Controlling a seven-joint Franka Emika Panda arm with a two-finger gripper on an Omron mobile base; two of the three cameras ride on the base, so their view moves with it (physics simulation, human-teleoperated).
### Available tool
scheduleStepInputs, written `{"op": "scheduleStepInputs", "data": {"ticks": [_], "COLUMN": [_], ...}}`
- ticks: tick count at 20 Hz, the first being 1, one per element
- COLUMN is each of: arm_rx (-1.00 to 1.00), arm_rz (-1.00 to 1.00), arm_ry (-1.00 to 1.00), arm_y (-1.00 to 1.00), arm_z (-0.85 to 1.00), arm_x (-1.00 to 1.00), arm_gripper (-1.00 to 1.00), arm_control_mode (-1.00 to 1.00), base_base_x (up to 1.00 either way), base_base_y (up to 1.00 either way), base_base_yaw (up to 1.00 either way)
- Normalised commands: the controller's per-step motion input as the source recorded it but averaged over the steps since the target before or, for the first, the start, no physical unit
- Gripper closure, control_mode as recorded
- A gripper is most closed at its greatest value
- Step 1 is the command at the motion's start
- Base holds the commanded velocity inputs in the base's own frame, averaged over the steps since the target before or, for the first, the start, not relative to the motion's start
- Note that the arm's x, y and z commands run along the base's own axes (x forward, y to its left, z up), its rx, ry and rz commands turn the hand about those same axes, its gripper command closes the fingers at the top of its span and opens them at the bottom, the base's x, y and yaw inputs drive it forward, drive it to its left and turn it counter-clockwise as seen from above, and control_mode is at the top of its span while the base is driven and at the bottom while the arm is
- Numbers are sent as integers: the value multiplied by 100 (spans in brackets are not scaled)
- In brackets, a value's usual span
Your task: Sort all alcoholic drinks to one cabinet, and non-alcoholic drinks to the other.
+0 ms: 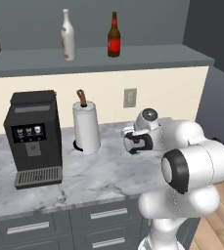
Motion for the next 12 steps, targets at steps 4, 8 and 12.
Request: {"op": "scheduleStepInputs", "data": {"ticks": [4, 8, 12], "arm_rx": [-2, -1, 0], "arm_rz": [0, 0, 0], "arm_ry": [-1, -1, 0], "arm_y": [0, 0, 0], "arm_z": [-9, 0, -1], "arm_x": [17, 6, 0], "arm_gripper": [-100, 100, 100], "arm_control_mode": [-100, -100, -100], "base_base_x": [0, 0, 0], "base_base_y": [0, 0, 0], "base_base_yaw": [0, 0, 0]}}
